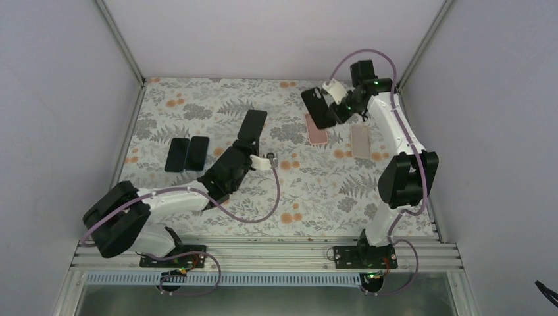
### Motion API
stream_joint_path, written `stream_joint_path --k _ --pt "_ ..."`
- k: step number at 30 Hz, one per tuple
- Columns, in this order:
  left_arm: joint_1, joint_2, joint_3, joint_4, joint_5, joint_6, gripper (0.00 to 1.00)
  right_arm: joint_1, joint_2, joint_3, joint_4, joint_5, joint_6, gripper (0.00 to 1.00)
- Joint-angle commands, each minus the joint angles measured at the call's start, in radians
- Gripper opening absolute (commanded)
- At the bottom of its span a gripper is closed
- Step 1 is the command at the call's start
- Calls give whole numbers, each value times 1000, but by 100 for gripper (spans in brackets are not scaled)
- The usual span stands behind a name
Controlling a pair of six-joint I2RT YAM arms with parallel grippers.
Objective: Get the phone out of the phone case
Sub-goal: Remove the phone case from the phone, then place the phone at the center of the board, then place the phone case at the center of the board.
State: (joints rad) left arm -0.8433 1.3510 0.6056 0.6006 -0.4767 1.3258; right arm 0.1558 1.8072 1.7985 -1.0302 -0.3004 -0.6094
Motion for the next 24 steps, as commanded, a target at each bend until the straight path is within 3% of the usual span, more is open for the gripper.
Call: stream_joint_path --k 1,7,11,12,17,21,22,23,24 --pt "-62 83 -51 208 -72 103 2 -83 17 -129 -173 -177 -56 3" --pt "-127 205 -72 214 -77 88 2 -120 36 -398 -139 -165 -104 3" --pt "-150 253 -61 167 -45 69 3 -127 32 -478 -81 -90 -85 3" --pt "-153 255 -52 128 -26 58 8 -129 31 -485 -68 -74 -80 3" --pt "-162 249 29 -205 93 -34 54 -133 32 -466 -62 -12 -70 4" --pt "-169 244 74 -393 191 -70 69 -133 34 -433 -89 8 -74 7" --pt "-170 246 94 -461 209 -85 76 -134 29 -425 -97 17 -77 10" --pt "-171 247 125 -537 241 -109 85 -134 22 -419 -107 24 -83 26" --pt "-171 251 156 -616 270 -129 93 -134 12 -413 -121 31 -89 34"
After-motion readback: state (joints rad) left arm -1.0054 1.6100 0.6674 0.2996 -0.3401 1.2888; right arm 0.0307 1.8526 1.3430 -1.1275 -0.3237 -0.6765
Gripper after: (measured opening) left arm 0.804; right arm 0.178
